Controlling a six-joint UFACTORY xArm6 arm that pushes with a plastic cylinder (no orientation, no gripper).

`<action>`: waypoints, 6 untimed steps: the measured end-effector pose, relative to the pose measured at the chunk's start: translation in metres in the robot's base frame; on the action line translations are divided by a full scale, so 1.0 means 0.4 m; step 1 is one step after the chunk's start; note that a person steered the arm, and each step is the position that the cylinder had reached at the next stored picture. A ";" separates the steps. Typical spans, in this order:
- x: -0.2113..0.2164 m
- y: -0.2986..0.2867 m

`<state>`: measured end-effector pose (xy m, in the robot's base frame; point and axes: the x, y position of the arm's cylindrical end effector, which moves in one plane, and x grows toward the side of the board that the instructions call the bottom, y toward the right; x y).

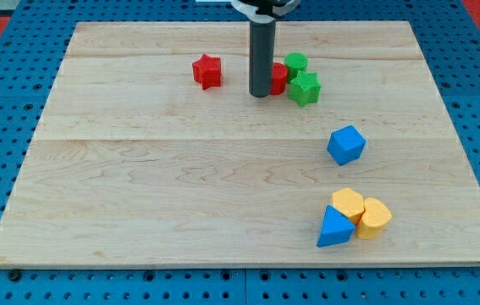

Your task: Push the red star into the red circle

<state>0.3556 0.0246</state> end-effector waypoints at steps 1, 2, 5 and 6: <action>0.002 -0.238; -0.056 -0.425; -0.038 -0.142; 0.034 -0.166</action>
